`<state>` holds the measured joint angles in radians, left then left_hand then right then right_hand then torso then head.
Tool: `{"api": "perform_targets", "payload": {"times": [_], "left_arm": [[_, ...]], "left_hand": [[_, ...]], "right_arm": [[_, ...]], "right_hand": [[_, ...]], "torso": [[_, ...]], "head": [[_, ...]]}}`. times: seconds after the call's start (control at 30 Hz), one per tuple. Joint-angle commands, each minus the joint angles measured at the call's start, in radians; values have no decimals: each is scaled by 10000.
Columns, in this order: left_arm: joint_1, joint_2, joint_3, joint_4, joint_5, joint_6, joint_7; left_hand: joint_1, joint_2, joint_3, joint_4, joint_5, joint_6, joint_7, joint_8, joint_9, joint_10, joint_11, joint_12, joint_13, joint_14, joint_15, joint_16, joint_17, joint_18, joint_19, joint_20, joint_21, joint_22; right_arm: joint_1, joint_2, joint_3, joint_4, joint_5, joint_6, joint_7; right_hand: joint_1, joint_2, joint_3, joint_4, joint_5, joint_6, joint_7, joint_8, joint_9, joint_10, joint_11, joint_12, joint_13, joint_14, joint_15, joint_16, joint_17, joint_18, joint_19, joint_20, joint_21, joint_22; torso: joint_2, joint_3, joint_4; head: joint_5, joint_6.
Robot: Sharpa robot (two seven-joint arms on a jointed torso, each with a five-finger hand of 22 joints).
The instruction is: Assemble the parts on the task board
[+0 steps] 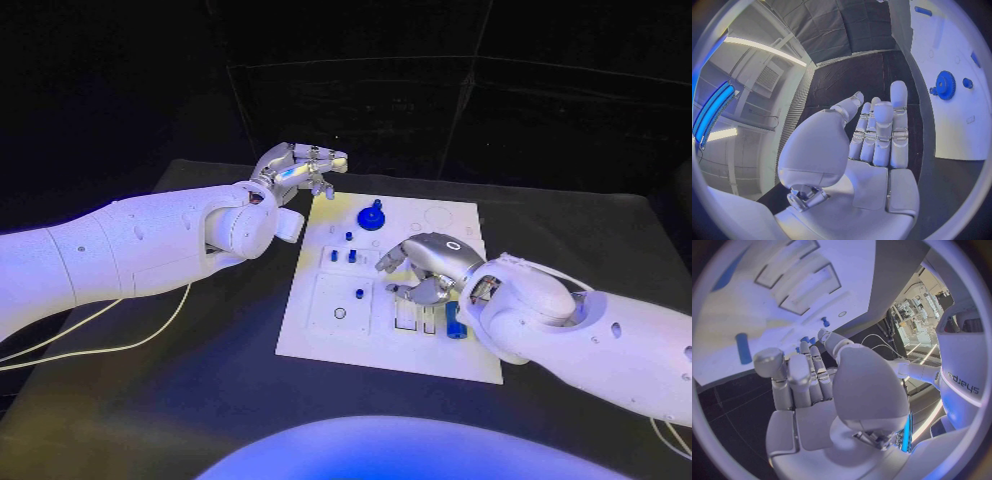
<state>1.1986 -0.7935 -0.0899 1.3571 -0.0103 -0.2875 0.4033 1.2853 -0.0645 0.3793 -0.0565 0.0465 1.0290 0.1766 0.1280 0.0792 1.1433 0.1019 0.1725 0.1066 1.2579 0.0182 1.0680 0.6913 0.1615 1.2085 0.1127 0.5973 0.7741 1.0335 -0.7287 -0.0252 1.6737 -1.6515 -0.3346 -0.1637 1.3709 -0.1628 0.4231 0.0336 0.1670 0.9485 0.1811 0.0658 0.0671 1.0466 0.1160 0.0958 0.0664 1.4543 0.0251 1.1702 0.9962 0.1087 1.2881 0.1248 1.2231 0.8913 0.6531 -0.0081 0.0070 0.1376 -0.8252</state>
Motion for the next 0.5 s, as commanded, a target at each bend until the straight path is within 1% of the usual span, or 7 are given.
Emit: {"api": "perform_targets", "payload": {"times": [0.03, 0.2, 0.23, 0.27, 0.33, 0.43, 0.5], "left_arm": [[16, -13, 9, 11, 32, 166, -17], [16, -11, 8, 3, 32, 172, -21], [16, -9, 8, 2, 32, 172, -21], [16, -6, 8, 0, 32, 174, -22], [16, 0, 7, -7, 32, 178, -23], [16, 15, 6, -22, 32, 183, -28], [16, 24, 6, -25, 32, 201, -34]], "left_hand": [[40, 94, -42, 8, 20, -77, -3, 50, -12, -57, 0, 27, 11, -42, -6, -60, -9, 201, -8, 38, -44, -15], [43, 95, -45, 6, 21, -82, -2, 50, -13, -62, 0, 29, 12, -56, -5, -79, -42, 201, -7, 39, -47, -17], [43, 95, -45, 6, 21, -82, -2, 50, -13, -62, 0, 29, 12, -56, -5, -79, -42, 201, -7, 39, -47, -17], [43, 95, -45, 6, 21, -82, -2, 50, -13, -62, 0, 29, 12, -56, -5, -79, -42, 201, -7, 39, -47, -17], [43, 95, -45, 6, 21, -82, -2, 50, -13, -62, 0, 29, 12, -56, -5, -79, -42, 201, -7, 39, -47, -17], [46, 95, -46, 4, 20, -83, -2, 50, -14, -64, 0, 30, 12, -59, -4, -82, -47, 201, -7, 39, -48, -18], [57, 98, -50, -1, 20, -88, -3, 52, -15, -71, 0, 35, 14, -71, -3, -94, -68, 201, -6, 41, -53, -22]], "right_arm": [[283, -265, 96, 115, 332, -142, -391], [674, -692, 178, 61, 403, 512, -817], [698, -724, 183, 38, 405, 592, -852], [736, -776, 189, -7, 408, 747, -910], [778, -836, 196, -69, 398, 998, -993], [810, -883, 201, -134, 335, 1433, -1121], [821, -893, 202, -174, 301, 1816, -1214]], "right_hand": [[-194, -32, -241, 85, -143, -22, -50, -5, 1, -211, -9, 75, -1, -110, -22, -81, -145, 200, -124, -11, -133, -144], [-186, -47, -1181, 241, -199, -567, -151, -22, -15, -993, 8, 164, 6, -338, 18, -327, -549, 309, -442, 3, -593, -824], [-160, -59, -1373, 274, -187, -686, -217, -43, -24, -1135, 37, 171, 0, -354, 23, -329, -572, 317, -483, 19, -658, -920], [16, 55, -1874, 388, -134, -803, -248, 1, 1, -1353, 80, 306, 29, -391, 53, -318, -623, 332, -514, 55, -746, -1023], [189, 124, -2331, 527, -101, -949, -275, -25, -5, -1576, 100, 444, 28, -413, 81, -289, -657, 340, -521, 74, -807, -1102], [438, 216, -2814, 727, -59, -1089, -322, -28, -6, -1772, 114, 692, 35, -408, 91, -210, -659, 337, -480, 89, -820, -1107], [567, 218, -3077, 860, -29, -1149, -373, -30, -8, -1898, 128, 827, 32, -444, 107, -224, -736, 345, -495, 97, -859, -1158]], "torso": [[2, -3, 0], [2, -13, 10], [4, -12, 11], [7, -12, 11], [9, -8, 3], [4, 6, 8], [-3, -8, 25]], "head": [[-92, 40], [-191, 70], [-202, 74], [-220, 88], [-229, 80], [-276, 77], [-310, 85]]}}
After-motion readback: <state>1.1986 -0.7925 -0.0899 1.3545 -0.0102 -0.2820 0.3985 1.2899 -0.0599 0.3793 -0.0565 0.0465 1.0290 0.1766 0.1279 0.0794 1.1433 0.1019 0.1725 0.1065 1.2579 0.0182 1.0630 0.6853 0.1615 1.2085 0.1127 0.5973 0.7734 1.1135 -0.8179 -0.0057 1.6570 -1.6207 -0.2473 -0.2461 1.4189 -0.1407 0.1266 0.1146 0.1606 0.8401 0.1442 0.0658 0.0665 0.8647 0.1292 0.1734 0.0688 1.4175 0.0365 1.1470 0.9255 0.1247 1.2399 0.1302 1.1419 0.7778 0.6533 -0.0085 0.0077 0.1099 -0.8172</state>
